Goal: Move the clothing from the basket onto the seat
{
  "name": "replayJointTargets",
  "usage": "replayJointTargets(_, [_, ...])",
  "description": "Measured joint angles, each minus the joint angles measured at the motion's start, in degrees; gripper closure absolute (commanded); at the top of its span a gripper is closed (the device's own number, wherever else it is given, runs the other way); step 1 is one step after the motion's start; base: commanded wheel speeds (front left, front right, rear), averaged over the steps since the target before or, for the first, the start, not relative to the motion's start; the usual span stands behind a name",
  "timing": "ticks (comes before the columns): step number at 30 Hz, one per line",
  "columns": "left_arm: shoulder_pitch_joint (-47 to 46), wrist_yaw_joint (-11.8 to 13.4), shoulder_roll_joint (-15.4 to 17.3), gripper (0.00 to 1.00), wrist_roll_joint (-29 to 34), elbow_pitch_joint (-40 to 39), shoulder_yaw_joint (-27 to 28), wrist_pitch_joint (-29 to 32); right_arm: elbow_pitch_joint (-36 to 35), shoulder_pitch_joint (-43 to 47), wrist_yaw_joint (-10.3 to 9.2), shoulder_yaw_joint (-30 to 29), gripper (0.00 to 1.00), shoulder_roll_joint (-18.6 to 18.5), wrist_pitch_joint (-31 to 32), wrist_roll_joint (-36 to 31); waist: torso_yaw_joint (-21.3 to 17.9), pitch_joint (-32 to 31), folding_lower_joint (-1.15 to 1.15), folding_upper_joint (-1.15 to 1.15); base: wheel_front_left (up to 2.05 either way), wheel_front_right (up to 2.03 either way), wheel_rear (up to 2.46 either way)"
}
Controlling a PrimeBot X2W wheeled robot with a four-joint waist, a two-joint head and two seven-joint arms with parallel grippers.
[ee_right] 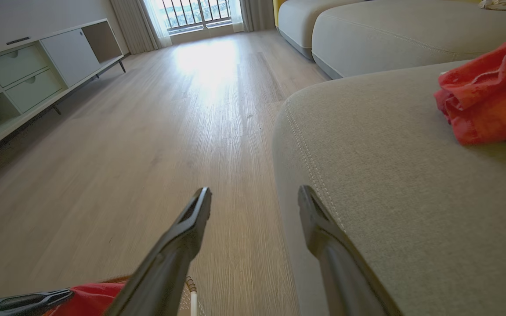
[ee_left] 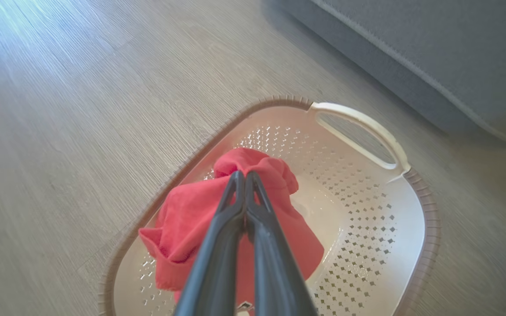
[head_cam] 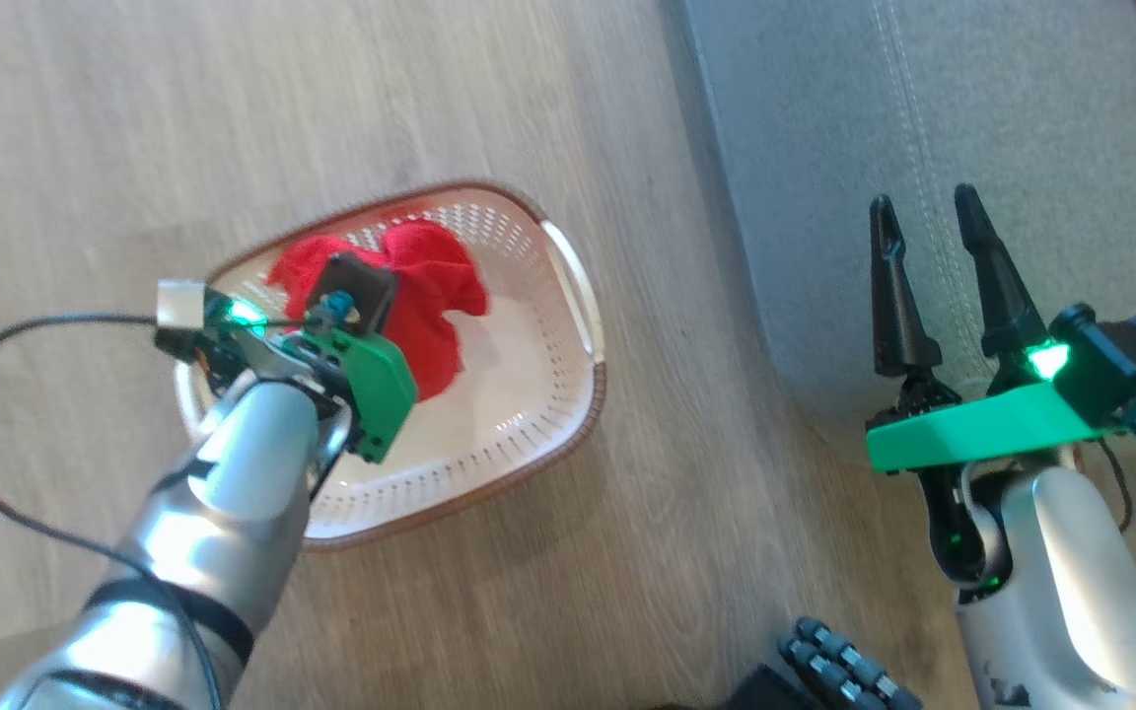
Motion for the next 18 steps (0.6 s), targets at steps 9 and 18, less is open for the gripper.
replayJointTargets(9, [8.67,1.24,0.11,1.0,-1.27,-16.39,3.39,0.0,1.49,1.69,0.0,-1.55,0.0,-0.01,0.0,-1.02,4.13,-7.32,0.0,0.0,0.0,0.0,0.0])
replayJointTargets(18, [16.53,1.34,0.08,1.0,-1.51,-36.98,11.05,-0.05,2.86,4.33,0.0,-1.62,0.0,-0.01,0.0,-1.42,6.94,-14.0,0.0,0.0,0.0,0.0,0.0])
